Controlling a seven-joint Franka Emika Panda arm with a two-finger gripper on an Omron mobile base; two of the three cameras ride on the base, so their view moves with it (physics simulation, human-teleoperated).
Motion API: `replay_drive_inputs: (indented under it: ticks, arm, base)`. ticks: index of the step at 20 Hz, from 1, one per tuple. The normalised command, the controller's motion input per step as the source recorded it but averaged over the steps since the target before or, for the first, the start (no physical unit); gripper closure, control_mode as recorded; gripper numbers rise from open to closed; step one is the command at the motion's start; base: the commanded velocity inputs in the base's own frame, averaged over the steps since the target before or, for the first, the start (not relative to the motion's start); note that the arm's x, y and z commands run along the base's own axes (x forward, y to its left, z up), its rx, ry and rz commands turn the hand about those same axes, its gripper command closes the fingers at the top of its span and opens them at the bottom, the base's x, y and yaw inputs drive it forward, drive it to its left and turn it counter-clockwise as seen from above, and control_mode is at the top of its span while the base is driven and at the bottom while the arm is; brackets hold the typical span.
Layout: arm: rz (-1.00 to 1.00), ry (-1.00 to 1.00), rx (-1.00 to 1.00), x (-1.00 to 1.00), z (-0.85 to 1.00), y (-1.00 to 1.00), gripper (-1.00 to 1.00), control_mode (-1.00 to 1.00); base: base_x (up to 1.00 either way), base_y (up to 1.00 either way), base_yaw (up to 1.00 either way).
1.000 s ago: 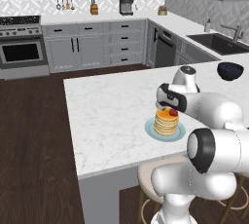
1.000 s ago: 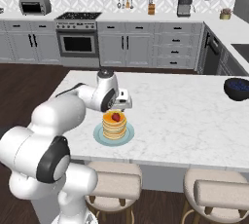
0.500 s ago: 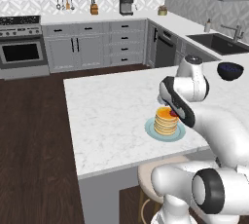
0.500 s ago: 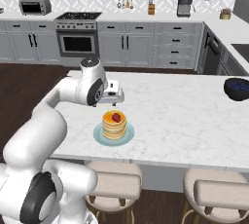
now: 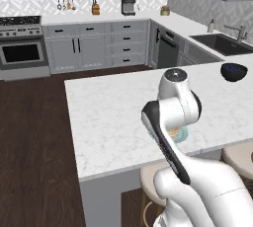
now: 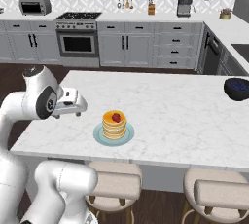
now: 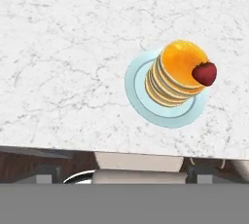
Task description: Take the strawberry from the fridge and place it on top of the pancake, located on the dining counter.
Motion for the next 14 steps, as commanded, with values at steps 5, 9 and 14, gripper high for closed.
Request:
replay_drive_inputs:
  ticks: [5,9,14]
  arm:
    - [0.00,0.01,-0.10,-1.00,0.11,1.00,-1.00,-1.00]
    - [0.01,0.11,-0.11,-0.82,-0.06,0.97,-1.00,-1.00]
    - [0.01,0.20,-0.08,-0.36,-0.01,0.60,-1.00,-1.00]
  base:
    - [0.00,0.00,0.00]
    - [0.00,0.00,0.00]
    - [0.00,0.00,0.00]
